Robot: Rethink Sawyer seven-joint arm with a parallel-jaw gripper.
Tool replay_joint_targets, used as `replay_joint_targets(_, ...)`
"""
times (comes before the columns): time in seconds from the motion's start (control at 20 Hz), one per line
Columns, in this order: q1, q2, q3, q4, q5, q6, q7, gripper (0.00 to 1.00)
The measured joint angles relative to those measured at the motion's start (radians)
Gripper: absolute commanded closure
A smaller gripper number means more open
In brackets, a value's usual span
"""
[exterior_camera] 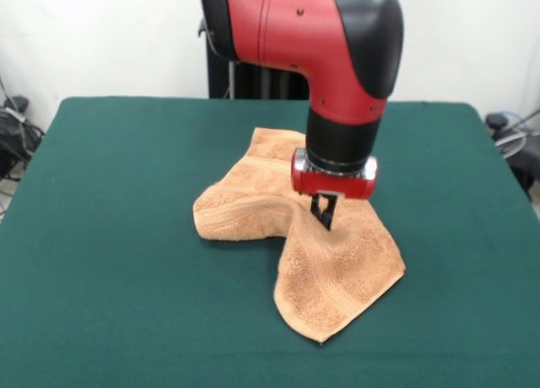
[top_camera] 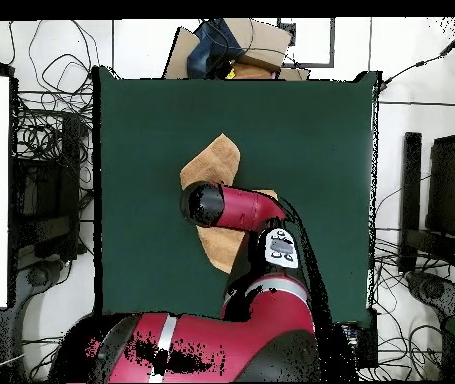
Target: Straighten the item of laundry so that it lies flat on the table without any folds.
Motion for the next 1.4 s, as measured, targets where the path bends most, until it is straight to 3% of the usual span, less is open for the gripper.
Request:
replay_joint_targets(0.5,0.001,0.039,-0.001,-0.063,0.000,0.062,0.000,1.00)
replay_joint_targets(1.4,0.074,0.030,-0.022,-0.049,0.000,0.060,0.000,1.00)
